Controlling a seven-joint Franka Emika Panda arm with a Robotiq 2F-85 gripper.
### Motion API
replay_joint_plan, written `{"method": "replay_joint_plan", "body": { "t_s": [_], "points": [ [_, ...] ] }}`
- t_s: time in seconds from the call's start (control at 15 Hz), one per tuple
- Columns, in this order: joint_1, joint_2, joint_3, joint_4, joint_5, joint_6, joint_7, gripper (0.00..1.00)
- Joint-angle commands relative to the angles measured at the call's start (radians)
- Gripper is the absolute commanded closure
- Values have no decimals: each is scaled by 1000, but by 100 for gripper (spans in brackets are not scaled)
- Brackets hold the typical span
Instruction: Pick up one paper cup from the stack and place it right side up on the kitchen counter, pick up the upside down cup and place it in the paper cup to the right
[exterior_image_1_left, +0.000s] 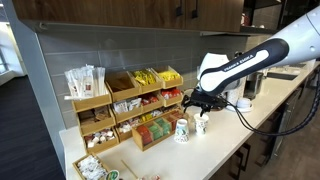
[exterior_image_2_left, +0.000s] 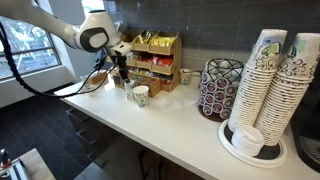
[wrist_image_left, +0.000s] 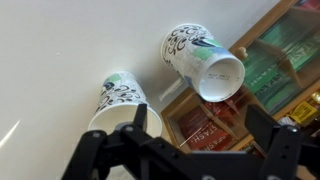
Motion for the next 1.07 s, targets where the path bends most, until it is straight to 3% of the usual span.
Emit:
{"method": "replay_joint_plan", "body": {
  "t_s": [0.0, 0.27, 0.53, 0.73, 1.0],
  "points": [
    [1, 0, -2, 1, 2, -2, -2, 0],
    [1, 0, -2, 1, 2, -2, -2, 0],
    [18, 27, 7, 25, 103, -59, -31, 0],
    [21, 43, 9, 27, 110, -94, 6, 0],
    [21, 81, 4, 15, 140, -30, 28, 0]
  ]
}}
